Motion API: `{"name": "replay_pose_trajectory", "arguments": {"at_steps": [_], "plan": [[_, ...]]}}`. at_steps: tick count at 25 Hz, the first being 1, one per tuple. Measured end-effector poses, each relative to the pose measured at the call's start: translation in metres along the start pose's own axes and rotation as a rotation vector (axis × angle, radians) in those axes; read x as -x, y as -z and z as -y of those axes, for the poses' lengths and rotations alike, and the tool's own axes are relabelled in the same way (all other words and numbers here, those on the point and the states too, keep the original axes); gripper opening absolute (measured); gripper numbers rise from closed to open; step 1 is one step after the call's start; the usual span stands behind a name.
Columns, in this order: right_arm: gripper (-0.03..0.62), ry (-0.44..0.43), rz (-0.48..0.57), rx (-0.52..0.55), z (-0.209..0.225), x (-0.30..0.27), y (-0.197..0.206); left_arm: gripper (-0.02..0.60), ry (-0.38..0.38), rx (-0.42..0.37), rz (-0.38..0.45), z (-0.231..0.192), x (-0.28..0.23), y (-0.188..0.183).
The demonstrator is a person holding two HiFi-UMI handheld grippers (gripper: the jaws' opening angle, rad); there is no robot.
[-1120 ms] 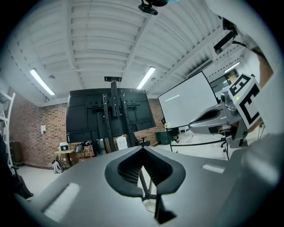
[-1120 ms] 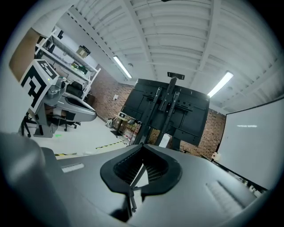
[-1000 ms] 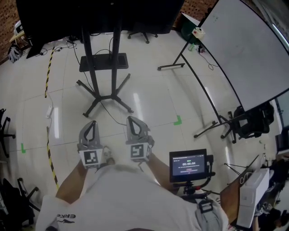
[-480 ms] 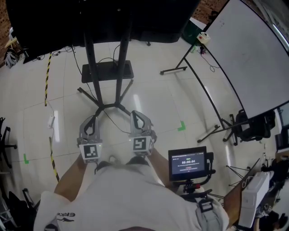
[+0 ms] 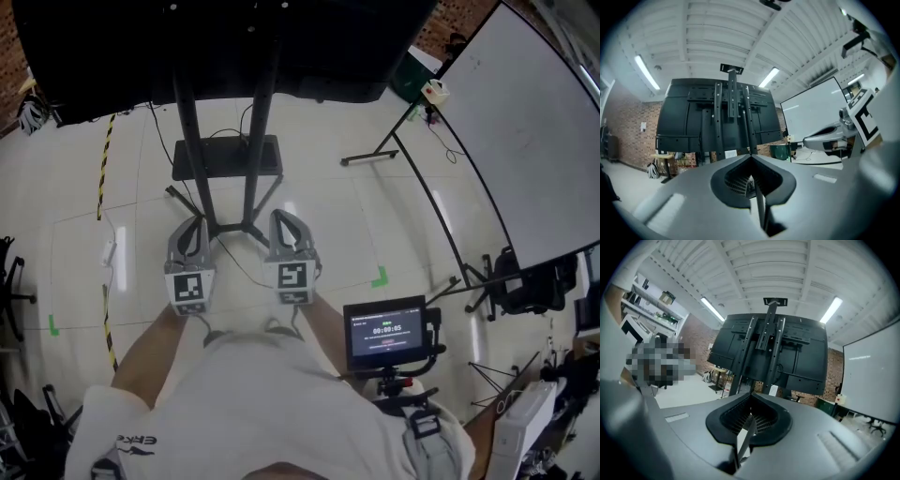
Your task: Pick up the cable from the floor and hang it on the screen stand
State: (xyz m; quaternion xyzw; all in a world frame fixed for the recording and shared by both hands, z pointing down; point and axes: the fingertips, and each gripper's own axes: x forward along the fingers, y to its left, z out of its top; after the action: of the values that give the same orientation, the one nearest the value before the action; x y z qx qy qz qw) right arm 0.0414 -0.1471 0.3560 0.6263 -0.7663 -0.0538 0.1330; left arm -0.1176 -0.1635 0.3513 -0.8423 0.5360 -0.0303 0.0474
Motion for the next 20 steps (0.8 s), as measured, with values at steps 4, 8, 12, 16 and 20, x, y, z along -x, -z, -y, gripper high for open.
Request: {"name": "replay_pose_trajectory", "arguments": {"at_steps": [4,8,12,16,20], "plan": [[0.014,-0.007,-0.006,-0.114,0.022,-0.027,-0.002,0.002,-0.023,0.073,-0.008,0.002,-0.032,-0.003],[0.014,-0.015,-0.021,-0.141,0.042,-0.055,0.007,0.002,-0.036,0.091,-0.02,0.005,-0.068,-0.004],[0.014,-0.034,-0.021,-0.145,0.049,-0.066,0.01,0.002,-0.051,0.097,-0.05,0.009,-0.081,0.005],[0.014,-0.056,-0.053,-0.161,0.049,-0.073,0.029,0.002,-0.06,0.091,-0.111,0.013,-0.086,0.031],[0.014,-0.096,-0.133,-0.167,0.039,-0.084,0.07,0.002,-0.071,0.093,-0.188,0.013,-0.093,0.073]]}}
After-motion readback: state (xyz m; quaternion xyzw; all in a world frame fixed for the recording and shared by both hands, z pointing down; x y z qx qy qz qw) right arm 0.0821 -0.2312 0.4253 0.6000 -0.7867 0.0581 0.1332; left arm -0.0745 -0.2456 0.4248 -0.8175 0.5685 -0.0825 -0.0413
